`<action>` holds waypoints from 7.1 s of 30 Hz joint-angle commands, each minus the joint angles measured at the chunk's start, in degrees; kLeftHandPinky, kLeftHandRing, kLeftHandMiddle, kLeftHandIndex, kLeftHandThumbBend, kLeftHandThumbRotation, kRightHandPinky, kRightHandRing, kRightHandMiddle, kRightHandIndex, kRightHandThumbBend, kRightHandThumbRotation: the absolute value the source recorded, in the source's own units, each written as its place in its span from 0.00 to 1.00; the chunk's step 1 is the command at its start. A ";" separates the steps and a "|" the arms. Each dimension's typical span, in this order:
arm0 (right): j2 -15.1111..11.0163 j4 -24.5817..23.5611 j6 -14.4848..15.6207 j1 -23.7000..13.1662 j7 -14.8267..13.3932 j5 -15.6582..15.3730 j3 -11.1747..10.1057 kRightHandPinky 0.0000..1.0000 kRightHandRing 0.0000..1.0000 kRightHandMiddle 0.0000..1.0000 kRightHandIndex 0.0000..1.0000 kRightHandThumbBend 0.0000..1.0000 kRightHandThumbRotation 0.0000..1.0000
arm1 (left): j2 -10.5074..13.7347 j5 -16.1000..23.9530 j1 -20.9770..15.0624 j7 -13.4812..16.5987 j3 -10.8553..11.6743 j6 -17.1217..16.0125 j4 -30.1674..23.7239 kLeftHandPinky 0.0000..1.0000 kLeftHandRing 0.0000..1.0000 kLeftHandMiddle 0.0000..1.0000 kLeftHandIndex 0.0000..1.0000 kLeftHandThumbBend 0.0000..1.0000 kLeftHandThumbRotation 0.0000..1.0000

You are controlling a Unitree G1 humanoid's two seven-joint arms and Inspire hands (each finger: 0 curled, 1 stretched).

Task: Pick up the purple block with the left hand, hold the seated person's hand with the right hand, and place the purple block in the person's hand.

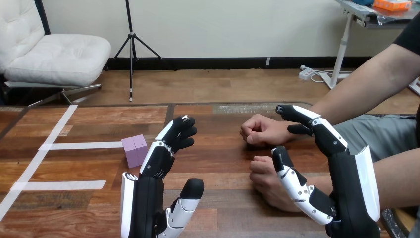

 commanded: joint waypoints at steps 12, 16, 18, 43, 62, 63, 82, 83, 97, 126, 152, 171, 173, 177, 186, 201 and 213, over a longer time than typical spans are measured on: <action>0.52 -0.19 -1.14 -1.89 -0.64 -0.01 -0.24 0.70 0.77 0.78 0.75 0.35 0.47 | -3.31 -0.82 -2.35 -0.18 -0.25 -0.73 -0.44 0.75 0.79 0.82 0.82 0.64 0.80; 0.54 -0.17 -1.15 -1.85 -0.57 0.19 -0.20 0.70 0.77 0.78 0.75 0.35 0.46 | -3.35 -0.71 -2.29 -0.18 -0.20 -0.63 -0.52 0.75 0.79 0.82 0.82 0.64 0.79; 0.57 -0.23 -1.13 -1.79 -0.58 0.18 -0.19 0.70 0.77 0.78 0.75 0.35 0.46 | -3.34 -0.69 -2.24 -0.20 -0.21 -0.56 -0.57 0.75 0.79 0.82 0.82 0.64 0.79; 0.76 -0.04 -1.60 -1.66 -1.08 -0.23 -0.25 0.70 0.77 0.78 0.75 0.35 0.45 | -3.21 -1.48 -2.24 -0.54 -0.54 -1.20 -0.15 0.75 0.79 0.82 0.82 0.63 0.80; 1.07 -0.38 -1.31 -1.49 -1.66 -1.00 -0.34 0.71 0.77 0.78 0.75 0.35 0.44 | -2.62 -1.05 -3.81 -0.43 0.94 -2.09 -0.26 0.75 0.80 0.83 0.83 0.62 0.80; 1.02 -0.40 -1.31 -1.50 -1.73 -1.19 -0.37 0.71 0.77 0.78 0.75 0.34 0.44 | -2.57 -1.03 -3.88 -0.42 1.04 -2.09 -0.32 0.76 0.80 0.83 0.83 0.62 0.80; 1.19 -0.11 -1.30 -1.72 -3.07 -2.10 -0.40 0.71 0.78 0.77 0.76 0.34 0.44 | -0.48 0.50 -5.74 -1.20 3.32 -1.46 -1.45 0.80 0.84 0.86 0.85 0.67 0.78; 1.20 -0.17 -1.23 -1.68 -3.00 -1.86 -0.30 0.71 0.78 0.77 0.76 0.34 0.44 | -0.21 0.38 -5.94 -1.43 3.38 -1.47 -1.45 0.80 0.84 0.86 0.85 0.68 0.78; 1.36 0.35 -1.75 -1.79 -3.23 -1.33 -0.01 0.72 0.78 0.77 0.75 0.34 0.43 | 1.01 1.22 -7.78 -2.21 6.18 -1.44 -1.70 0.83 0.86 0.88 0.86 0.68 0.76; 1.27 0.07 -1.57 -1.39 -3.67 -1.67 -0.31 0.73 0.79 0.78 0.75 0.34 0.42 | 2.09 -2.27 -9.68 -4.06 8.72 -0.49 -2.09 0.81 0.86 0.87 0.85 0.69 0.75; 1.37 0.58 -2.01 -1.36 -4.01 -1.44 -0.21 0.73 0.79 0.78 0.75 0.34 0.40 | 7.67 5.68 -12.75 -2.74 14.14 4.60 -3.41 0.92 0.93 0.93 0.92 0.74 0.85; 1.50 0.71 -1.96 -1.45 -4.19 -2.01 -0.20 0.72 0.78 0.77 0.75 0.34 0.40 | 18.74 13.78 -17.30 -0.88 14.48 12.99 -2.71 0.99 0.99 0.99 0.97 0.75 0.83; 1.54 0.59 -1.75 -1.40 -4.28 -2.34 -0.28 0.72 0.78 0.77 0.75 0.34 0.40 | 19.72 15.42 -17.70 0.06 14.43 14.24 -2.94 0.99 0.99 0.99 0.98 0.75 0.84; 1.53 0.48 -1.39 -1.37 -4.12 -2.34 -0.20 0.72 0.78 0.77 0.75 0.35 0.41 | 22.09 19.66 -18.60 2.83 14.04 17.17 -3.29 0.99 1.00 1.00 0.99 0.74 0.86; 1.49 0.66 -1.37 -1.54 -4.12 -2.47 -0.25 0.73 0.78 0.77 0.75 0.35 0.42 | 26.56 26.70 -20.56 8.21 12.05 22.78 -2.95 1.00 1.00 1.00 1.00 0.74 0.91; 1.36 0.35 -1.04 -1.86 -3.92 -2.62 -0.50 0.73 0.78 0.78 0.75 0.36 0.43 | 32.53 32.30 -24.44 13.13 6.99 29.36 0.31 1.00 1.00 1.00 1.00 0.72 0.95; 1.59 0.28 -0.73 -2.13 -3.57 -2.15 -0.59 0.72 0.78 0.77 0.74 0.36 0.43 | 35.20 32.37 -27.59 14.16 3.24 31.03 4.42 1.00 1.00 1.00 1.00 0.72 0.94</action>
